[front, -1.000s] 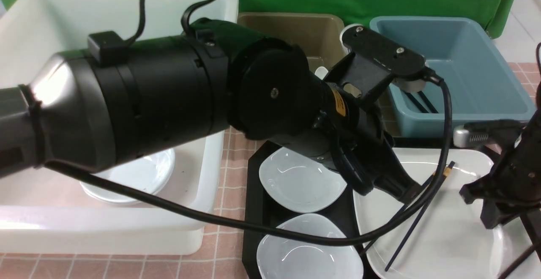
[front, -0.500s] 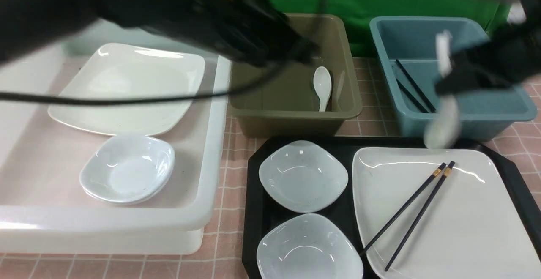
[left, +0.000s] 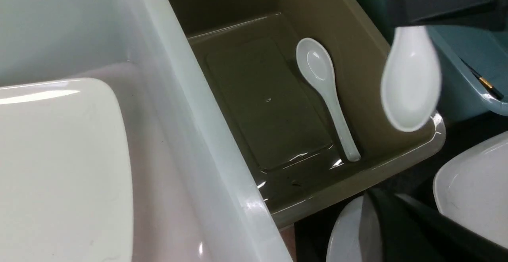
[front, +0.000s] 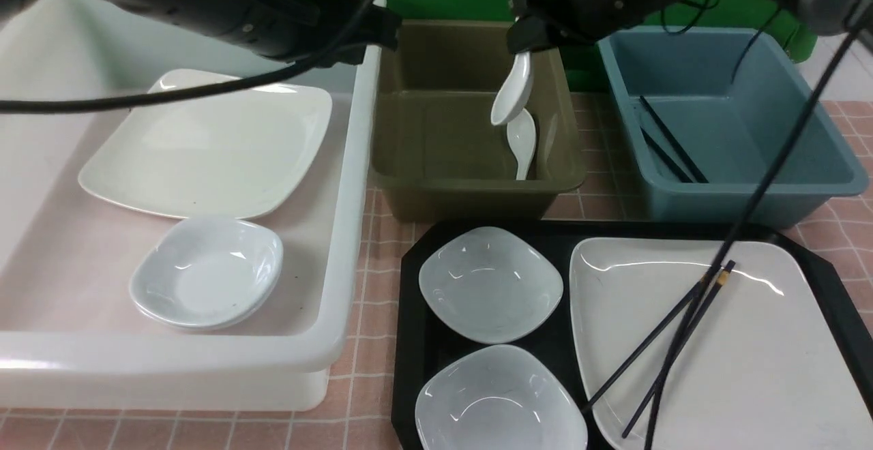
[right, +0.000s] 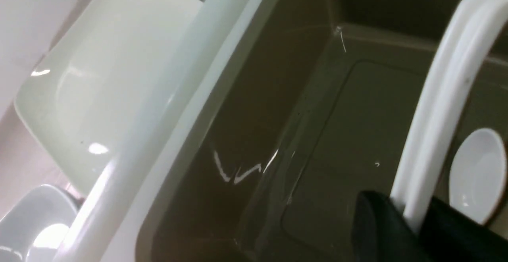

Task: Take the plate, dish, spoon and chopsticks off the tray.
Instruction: Use the right arm to put the soup spoon into the small storage box in the middle, then use the right arm to grab a pair of chopsticks from the plate

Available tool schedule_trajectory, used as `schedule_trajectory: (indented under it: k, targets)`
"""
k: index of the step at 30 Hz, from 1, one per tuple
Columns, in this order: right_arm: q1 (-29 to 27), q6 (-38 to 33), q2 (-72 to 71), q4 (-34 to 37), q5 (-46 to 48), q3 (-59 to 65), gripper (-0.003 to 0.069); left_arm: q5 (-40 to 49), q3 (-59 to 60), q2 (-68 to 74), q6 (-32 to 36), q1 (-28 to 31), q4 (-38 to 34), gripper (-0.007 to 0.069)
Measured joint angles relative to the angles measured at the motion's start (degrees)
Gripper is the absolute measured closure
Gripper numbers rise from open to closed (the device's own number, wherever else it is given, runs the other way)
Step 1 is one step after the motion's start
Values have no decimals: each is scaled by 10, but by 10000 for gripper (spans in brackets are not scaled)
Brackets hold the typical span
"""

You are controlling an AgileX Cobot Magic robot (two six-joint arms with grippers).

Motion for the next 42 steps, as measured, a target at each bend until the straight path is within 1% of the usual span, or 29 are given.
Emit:
schedule_trajectory:
  k: [4, 5, 6, 7, 8, 10, 11, 12, 13, 14, 15, 16, 18, 19, 21, 22, 23, 25, 26, 27, 29, 31, 32, 33, 36, 42]
  targets:
    - [1, 24, 30, -3, -3, -5, 452, 0, 0, 0, 1, 0, -18, 627]
    - [1, 29, 37, -5, 4, -5, 377, 1, 0, 0, 3, 0, -28, 627]
    - [1, 31, 37, -6, 8, -6, 343, 3, 0, 0, 4, 0, -28, 627]
    - [1, 33, 37, -7, 11, -6, 326, 4, 0, 0, 4, 0, -30, 627]
    - [1, 35, 33, -7, 26, -6, 274, 12, 0, 0, 5, 0, -31, 627]
    - [-2, 36, 15, -14, 70, -6, 232, 30, 0, 0, 8, -1, -32, 627]
    - [-5, 36, 3, -19, 93, -6, 232, 35, 0, 0, 9, -2, -32, 627]
    - [-9, 36, -15, -29, 126, -6, 246, 48, 0, 0, 15, -5, -33, 627]
    - [-15, 36, -35, -49, 171, -7, 287, 60, 0, 0, 19, -9, -34, 627]
    - [-19, 37, -53, -62, 193, -7, 326, 69, 0, 0, 22, -14, -34, 627]
    - [-27, 40, -81, -92, 219, -4, 385, 80, 0, 1, 30, -25, -34, 627]
    - [-30, 40, -85, -97, 219, -3, 397, 84, 0, 1, 31, -27, -34, 627]
    - [-49, 64, -150, -148, 219, 35, 561, 106, 0, 3, 33, -65, -36, 627]
    - [-57, 69, -175, -160, 219, 59, 601, 113, 0, 3, 34, -82, -37, 627]
    - [-68, 77, -212, -175, 219, 108, 627, 121, 0, 3, 36, -112, -38, 627]
    - [-72, 87, -240, -189, 219, 158, 620, 127, 0, 3, 39, -131, -40, 627]
    - [-74, 92, -251, -201, 219, 180, 610, 128, 0, 3, 39, -144, -40, 627]
    - [-77, 119, -277, -234, 218, 247, 543, 129, 0, 3, 43, -168, -37, 627]
    - [-78, 122, -279, -242, 218, 262, 534, 129, 0, 3, 43, -173, -37, 627]
    - [-84, 147, -285, -262, 217, 309, 456, 129, 0, 3, 45, -187, -34, 627]
    - [-92, 176, -281, -279, 210, 371, 313, 129, 0, 3, 46, -201, -31, 627]
    - [-95, 190, -275, -283, 200, 393, 239, 129, 0, 3, 46, -206, -28, 627]
    - [-95, 208, -263, -283, 171, 420, 155, 129, 0, 3, 46, -208, -23, 627]
    - [-95, 218, -254, -280, 155, 427, 114, 129, 0, 3, 46, -209, -19, 627]
    - [-95, 236, -224, -270, 120, 433, 62, 129, 0, 3, 46, -209, -9, 627]
    - [-95, 278, -163, -269, 74, 433, 56, 129, 0, 3, 44, -209, 6, 627]
